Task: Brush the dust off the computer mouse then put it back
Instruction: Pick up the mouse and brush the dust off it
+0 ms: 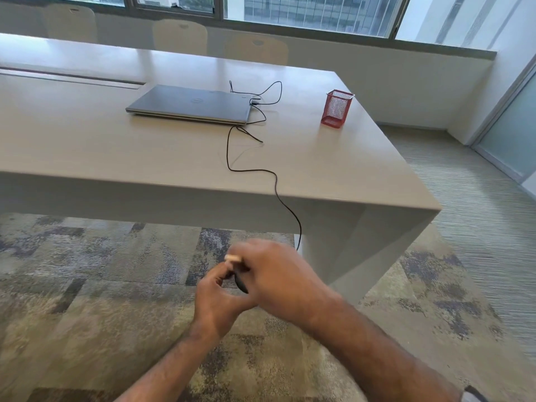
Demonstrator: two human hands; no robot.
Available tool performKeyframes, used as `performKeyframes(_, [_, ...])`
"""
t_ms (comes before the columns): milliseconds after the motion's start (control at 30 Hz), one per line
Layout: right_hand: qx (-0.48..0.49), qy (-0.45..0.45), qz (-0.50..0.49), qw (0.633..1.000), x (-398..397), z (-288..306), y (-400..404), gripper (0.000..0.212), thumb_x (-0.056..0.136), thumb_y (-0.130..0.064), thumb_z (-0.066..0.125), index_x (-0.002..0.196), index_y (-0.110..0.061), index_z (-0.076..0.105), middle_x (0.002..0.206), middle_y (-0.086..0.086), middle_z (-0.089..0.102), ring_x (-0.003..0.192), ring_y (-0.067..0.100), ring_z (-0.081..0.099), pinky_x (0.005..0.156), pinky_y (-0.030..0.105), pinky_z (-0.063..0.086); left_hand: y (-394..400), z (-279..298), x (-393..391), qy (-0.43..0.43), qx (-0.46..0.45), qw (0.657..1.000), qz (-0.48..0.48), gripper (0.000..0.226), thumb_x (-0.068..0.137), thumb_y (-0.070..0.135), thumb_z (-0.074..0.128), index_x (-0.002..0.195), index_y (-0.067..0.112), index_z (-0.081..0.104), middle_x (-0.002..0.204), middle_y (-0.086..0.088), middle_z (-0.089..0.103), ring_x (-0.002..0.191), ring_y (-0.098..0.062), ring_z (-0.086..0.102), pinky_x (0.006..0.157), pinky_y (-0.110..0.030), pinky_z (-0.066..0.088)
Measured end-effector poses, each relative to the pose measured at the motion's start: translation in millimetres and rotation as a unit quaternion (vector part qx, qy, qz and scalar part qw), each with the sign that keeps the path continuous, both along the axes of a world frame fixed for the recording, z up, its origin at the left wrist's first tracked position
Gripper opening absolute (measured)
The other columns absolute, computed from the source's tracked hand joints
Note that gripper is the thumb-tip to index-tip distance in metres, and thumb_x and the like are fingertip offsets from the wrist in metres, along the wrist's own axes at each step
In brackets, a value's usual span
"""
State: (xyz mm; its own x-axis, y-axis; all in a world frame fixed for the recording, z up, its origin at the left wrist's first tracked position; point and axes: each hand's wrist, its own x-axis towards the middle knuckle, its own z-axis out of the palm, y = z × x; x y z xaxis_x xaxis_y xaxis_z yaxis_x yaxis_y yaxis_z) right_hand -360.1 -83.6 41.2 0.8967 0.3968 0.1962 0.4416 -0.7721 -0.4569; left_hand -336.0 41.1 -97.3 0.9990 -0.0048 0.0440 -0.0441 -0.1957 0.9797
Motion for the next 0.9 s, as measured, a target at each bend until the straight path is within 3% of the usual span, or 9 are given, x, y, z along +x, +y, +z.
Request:
performKeyframes(67, [-0.038, -0.018, 0.027, 0.999, -4, -2, 7, 0.017, 0.096, -0.015, 0.051, 0.103, -0.019, 0.065, 0.092, -0.003, 0.066, 0.082, 0.014, 0.06, 0.075, 0.03, 0.051, 1, 0, 1, 0.002, -0.01, 1.0, -0.002, 0.036, 0.049, 0.046, 0.077, 0.083, 0.036, 0.07, 0.083, 0.006, 0.076, 0.073, -0.014, 0.072, 0.057, -0.033, 0.061])
performKeyframes(167, [-0.053, -0.022, 0.052, 0.997, -8, -3, 12, 0.022, 0.088, -0.005, 0.051, 0.102, -0.016, 0.065, 0.094, 0.0, 0.066, 0.084, 0.017, 0.061, 0.076, 0.032, 0.051, 4, -5, 3, -0.011, -0.035, 0.999, -0.021, 0.027, 0.06, 0.039, 0.073, 0.086, 0.032, 0.073, 0.088, -0.002, 0.076, 0.081, -0.018, 0.074, 0.066, -0.05, 0.064])
performKeyframes(267, [-0.066, -0.013, 0.067, 0.995, -12, -3, 14, 0.021, 0.085, -0.002, 0.05, 0.097, -0.015, 0.063, 0.095, 0.003, 0.066, 0.087, 0.021, 0.062, 0.079, 0.038, 0.053, 6, -9, 2, -0.04, -0.049, 0.997, -0.032, 0.015, 0.067, 0.039, 0.068, 0.081, 0.04, 0.076, 0.088, 0.004, 0.076, 0.086, -0.008, 0.072, 0.077, -0.042, 0.06])
performKeyframes(433, [-0.066, -0.015, 0.068, 0.995, -12, -5, 14, 0.027, 0.084, -0.001, 0.048, 0.099, -0.014, 0.066, 0.098, 0.002, 0.067, 0.09, 0.021, 0.062, 0.081, 0.038, 0.052, 3, -8, 1, -0.049, -0.059, 0.997, -0.025, 0.033, 0.074, 0.021, 0.071, 0.075, 0.054, 0.073, 0.076, 0.023, 0.074, 0.072, 0.011, 0.067, 0.062, -0.01, 0.054])
performKeyframes(567, [-0.055, 0.004, 0.065, 0.996, -11, -6, 13, 0.03, 0.081, 0.0, 0.049, 0.1, -0.015, 0.067, 0.1, 0.001, 0.068, 0.091, 0.02, 0.063, 0.081, 0.037, 0.052, 3, -6, 2, -0.079, -0.055, 0.995, -0.028, 0.026, 0.067, 0.029, 0.069, 0.083, 0.049, 0.073, 0.087, 0.018, 0.076, 0.082, 0.006, 0.07, 0.068, -0.015, 0.057])
performKeyframes(633, [-0.046, 0.017, 0.054, 0.997, -9, -6, 10, 0.026, 0.083, -0.003, 0.05, 0.099, -0.016, 0.066, 0.1, 0.0, 0.069, 0.092, 0.019, 0.064, 0.082, 0.038, 0.053, 1, -5, 5, -0.06, -0.062, 0.996, -0.029, 0.021, 0.067, 0.034, 0.07, 0.084, 0.046, 0.074, 0.087, 0.011, 0.077, 0.083, -0.005, 0.073, 0.069, -0.025, 0.059])
performKeyframes(700, [-0.014, 0.034, 0.032, 0.999, -6, -6, 4, 0.011, 0.094, -0.015, 0.052, 0.094, -0.018, 0.062, 0.094, -0.002, 0.068, 0.087, 0.017, 0.064, 0.079, 0.039, 0.054, -2, -2, 7, -0.037, -0.046, 0.998, -0.016, 0.018, 0.06, 0.042, 0.07, 0.079, 0.041, 0.073, 0.081, 0.004, 0.075, 0.078, -0.016, 0.072, 0.062, -0.03, 0.057])
performKeyframes(767, [0.062, 0.05, 0.001, 0.997, -3, -4, -3, 0.019, 0.101, -0.026, 0.05, 0.084, -0.021, 0.056, 0.081, -0.004, 0.064, 0.073, 0.014, 0.061, 0.069, 0.032, 0.053, -3, -3, 10, -0.007, -0.027, 1.0, 0.014, 0.028, 0.054, 0.04, 0.082, 0.079, 0.033, 0.072, 0.082, 0.001, 0.075, 0.077, -0.018, 0.072, 0.059, -0.027, 0.057])
performKeyframes(900, [0.184, -0.013, -0.082, 0.979, 5, -2, -17, 0.025, 0.102, -0.03, 0.052, 0.08, -0.019, 0.054, 0.07, -0.007, 0.061, 0.062, 0.012, 0.058, 0.057, 0.023, 0.047, 0, -5, 13, -0.003, 0.017, 1.0, 0.009, 0.048, 0.055, 0.018, 0.098, 0.094, 0.018, 0.071, 0.095, 0.002, 0.071, 0.087, -0.012, 0.066, 0.08, -0.027, 0.056])
